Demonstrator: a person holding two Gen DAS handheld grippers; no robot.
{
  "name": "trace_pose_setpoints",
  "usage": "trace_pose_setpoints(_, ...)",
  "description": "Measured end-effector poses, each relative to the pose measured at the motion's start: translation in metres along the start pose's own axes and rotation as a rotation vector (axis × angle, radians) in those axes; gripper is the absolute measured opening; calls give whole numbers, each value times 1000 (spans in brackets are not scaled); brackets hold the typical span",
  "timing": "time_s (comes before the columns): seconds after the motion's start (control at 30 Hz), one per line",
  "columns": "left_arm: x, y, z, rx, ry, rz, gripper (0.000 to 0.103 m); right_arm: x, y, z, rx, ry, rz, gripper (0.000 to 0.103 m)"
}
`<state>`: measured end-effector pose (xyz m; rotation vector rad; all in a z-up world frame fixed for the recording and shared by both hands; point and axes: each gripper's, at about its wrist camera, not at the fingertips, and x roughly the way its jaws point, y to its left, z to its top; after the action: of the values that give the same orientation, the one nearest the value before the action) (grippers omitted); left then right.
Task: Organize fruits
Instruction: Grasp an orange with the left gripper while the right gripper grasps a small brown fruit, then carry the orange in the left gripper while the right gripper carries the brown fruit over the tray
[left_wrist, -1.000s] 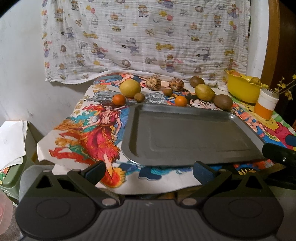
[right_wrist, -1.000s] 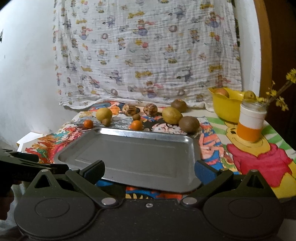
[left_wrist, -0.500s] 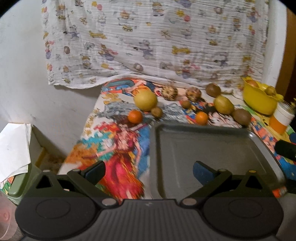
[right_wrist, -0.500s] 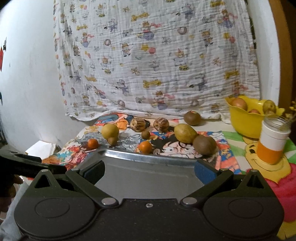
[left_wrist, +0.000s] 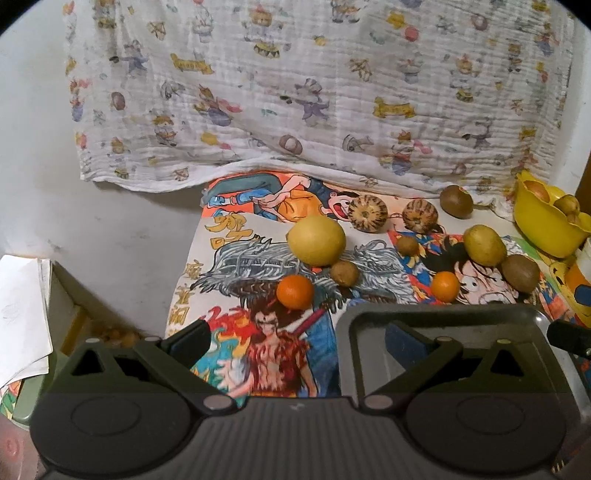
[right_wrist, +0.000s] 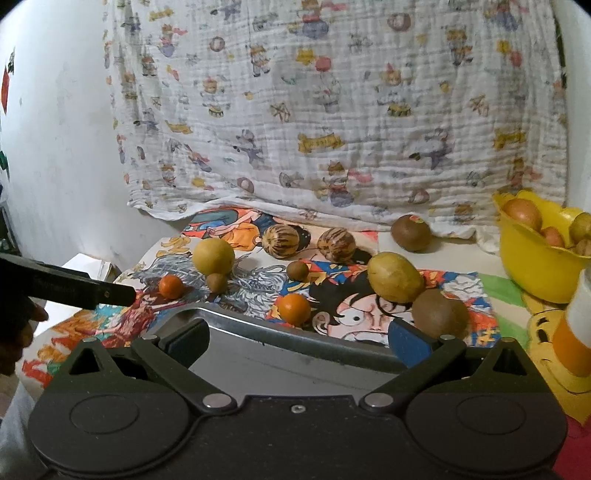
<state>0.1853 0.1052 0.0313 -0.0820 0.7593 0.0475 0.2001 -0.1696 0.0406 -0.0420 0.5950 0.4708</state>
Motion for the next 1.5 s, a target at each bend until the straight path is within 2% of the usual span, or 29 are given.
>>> trace_pose_setpoints(0.13, 19, 7, 7, -4, 25, 3, 103, 24, 0, 13, -21, 48, 36, 103)
trace_pose_setpoints(0.33, 45, 18, 15, -20, 66, -4, 103, 57, 11, 30, -151, 93, 75, 102)
trace_pose_setpoints(0.53, 65, 28, 17, -38, 99, -30, 103, 85, 21, 43, -285, 99, 105, 102)
trace_pose_setpoints(0.73, 80, 37, 17, -38, 111, -42, 100, 116, 31, 50, -377, 116, 152, 91)
trace_pose_setpoints(1.03, 86, 37, 23, 6, 77, -92, 82, 154, 51, 54, -425, 157, 260, 72)
trace_pose_setpoints(1.2, 88, 36, 23, 21, 68, -130, 70, 169, 63, 53, -452, 180, 278, 56)
trace_pose_setpoints(1.3, 89, 38, 22, 24, 63, -147, 61, 175, 66, 52, -454, 200, 288, 50)
trace_pose_setpoints(1.5, 90, 41, 22, 13, 61, -188, 51, 185, 71, 52, -446, 227, 301, 44)
